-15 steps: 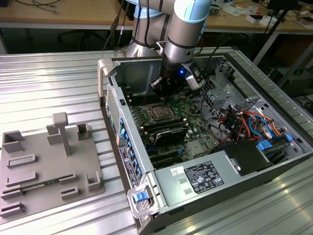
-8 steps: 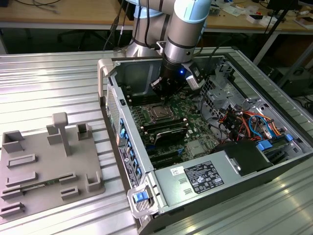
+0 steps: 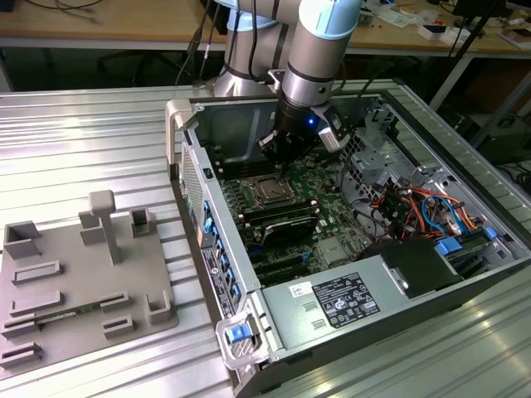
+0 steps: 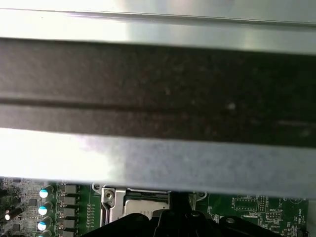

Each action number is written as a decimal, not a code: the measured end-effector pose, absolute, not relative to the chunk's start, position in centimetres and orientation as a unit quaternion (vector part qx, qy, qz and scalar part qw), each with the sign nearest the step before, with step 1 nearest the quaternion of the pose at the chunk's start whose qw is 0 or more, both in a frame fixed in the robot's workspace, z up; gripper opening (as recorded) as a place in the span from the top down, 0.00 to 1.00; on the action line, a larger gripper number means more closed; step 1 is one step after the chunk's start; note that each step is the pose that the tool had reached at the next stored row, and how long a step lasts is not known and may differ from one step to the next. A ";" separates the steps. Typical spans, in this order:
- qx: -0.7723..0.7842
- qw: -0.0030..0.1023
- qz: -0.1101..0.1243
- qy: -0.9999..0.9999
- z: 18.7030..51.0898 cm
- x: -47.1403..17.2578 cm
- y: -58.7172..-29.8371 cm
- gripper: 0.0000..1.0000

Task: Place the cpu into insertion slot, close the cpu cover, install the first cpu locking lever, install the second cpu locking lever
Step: 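Install the second cpu locking lever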

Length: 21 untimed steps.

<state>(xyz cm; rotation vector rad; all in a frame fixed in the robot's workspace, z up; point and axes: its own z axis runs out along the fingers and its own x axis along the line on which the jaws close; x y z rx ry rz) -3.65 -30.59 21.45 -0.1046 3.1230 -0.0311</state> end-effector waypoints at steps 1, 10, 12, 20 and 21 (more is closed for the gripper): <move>-0.033 0.008 -0.010 0.999 21.5 -3.6 -30.6 0.89; -0.034 0.008 -0.011 0.999 22.8 -3.6 -30.7 0.89; -0.034 0.008 -0.013 0.999 22.8 -3.6 -31.2 0.89; -0.034 0.008 -0.026 0.999 22.8 -2.8 -32.8 0.89; -0.034 0.008 -0.027 0.999 22.8 -2.8 -32.9 0.89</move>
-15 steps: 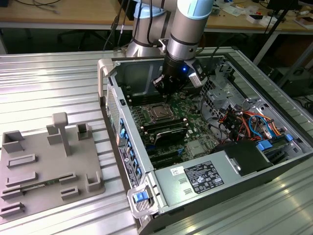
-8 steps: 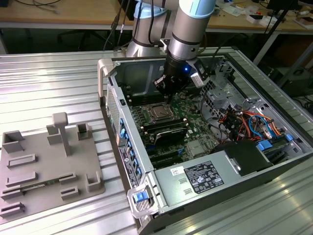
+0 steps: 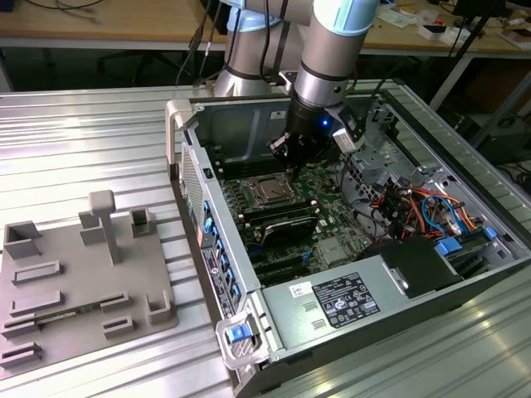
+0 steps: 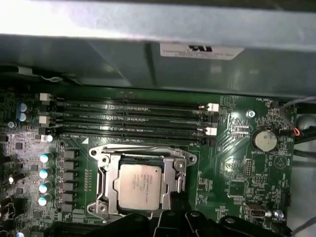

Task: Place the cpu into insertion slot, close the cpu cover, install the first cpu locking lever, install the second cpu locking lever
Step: 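Install the second cpu locking lever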

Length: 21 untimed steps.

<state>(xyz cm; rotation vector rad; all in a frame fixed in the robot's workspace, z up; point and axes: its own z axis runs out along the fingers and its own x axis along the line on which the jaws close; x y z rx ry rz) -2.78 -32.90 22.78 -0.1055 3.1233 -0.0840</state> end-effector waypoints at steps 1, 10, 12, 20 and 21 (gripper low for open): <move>-0.034 0.008 -0.027 0.999 22.8 -2.8 -33.1 0.89; -0.034 0.008 -0.028 0.999 23.0 -2.7 -35.4 0.89; -0.034 0.008 -0.027 0.999 23.0 -2.7 -35.9 0.89; -0.034 0.008 -0.005 0.999 23.0 -2.8 -36.9 0.89; -0.033 0.008 -0.004 0.999 23.0 -2.8 -37.1 0.89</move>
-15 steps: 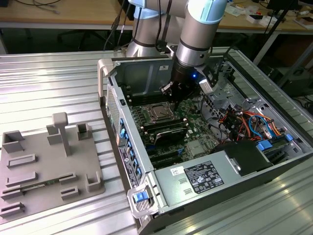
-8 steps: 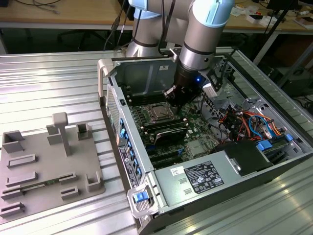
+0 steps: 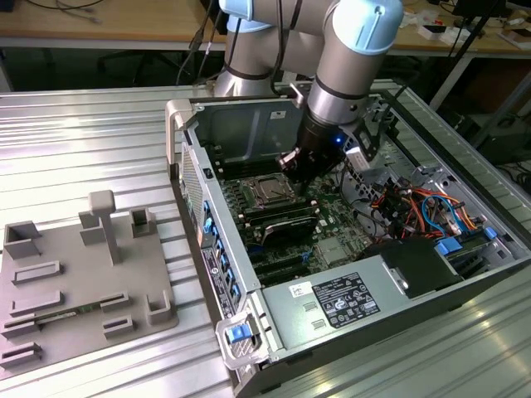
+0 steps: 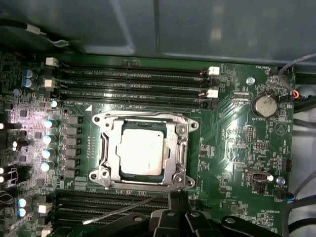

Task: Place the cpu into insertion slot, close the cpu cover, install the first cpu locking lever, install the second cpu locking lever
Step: 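Install the second cpu locking lever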

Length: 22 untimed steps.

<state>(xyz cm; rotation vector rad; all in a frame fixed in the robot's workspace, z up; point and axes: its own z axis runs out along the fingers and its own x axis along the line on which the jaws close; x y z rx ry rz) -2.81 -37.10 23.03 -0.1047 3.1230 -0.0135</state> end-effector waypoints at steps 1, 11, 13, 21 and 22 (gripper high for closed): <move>-0.034 0.008 -0.004 0.999 23.0 -2.8 -37.3 0.89; -0.033 0.008 -0.002 0.999 23.0 -4.4 -37.6 0.89; -0.033 0.009 -0.001 0.999 23.0 -4.5 -37.6 0.89; -0.034 0.009 -0.001 0.999 23.3 -5.2 -37.8 0.89; -0.034 0.009 -0.001 0.999 23.3 -5.4 -37.8 0.89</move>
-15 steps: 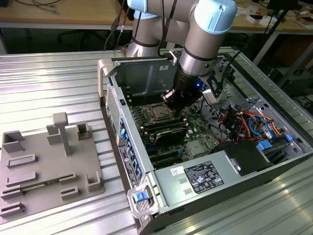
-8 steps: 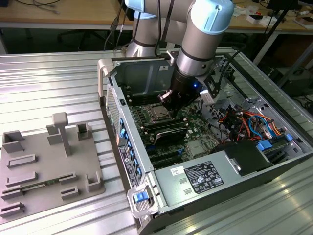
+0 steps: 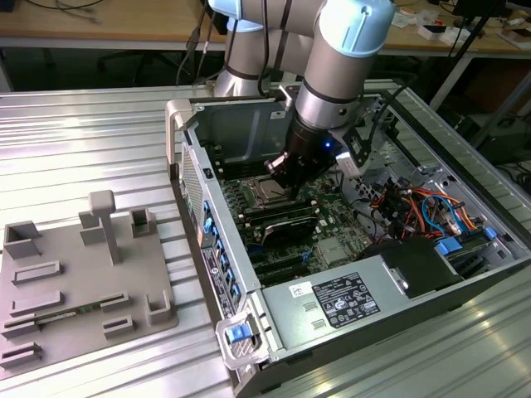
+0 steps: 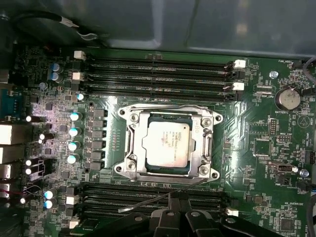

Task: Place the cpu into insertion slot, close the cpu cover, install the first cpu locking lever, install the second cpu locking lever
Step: 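Install the second cpu locking lever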

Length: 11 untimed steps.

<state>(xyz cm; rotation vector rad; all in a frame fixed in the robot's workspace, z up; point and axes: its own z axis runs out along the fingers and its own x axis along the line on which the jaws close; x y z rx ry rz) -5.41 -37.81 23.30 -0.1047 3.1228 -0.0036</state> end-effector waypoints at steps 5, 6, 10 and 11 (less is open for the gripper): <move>-0.033 0.009 -0.001 0.999 23.3 -6.3 -37.8 0.89; -0.034 0.009 -0.001 0.999 23.3 -6.5 -37.8 0.89; -0.033 0.009 -0.001 0.999 23.3 -7.5 -37.8 0.89; -0.033 0.009 -0.001 0.999 23.3 -7.7 -37.8 0.89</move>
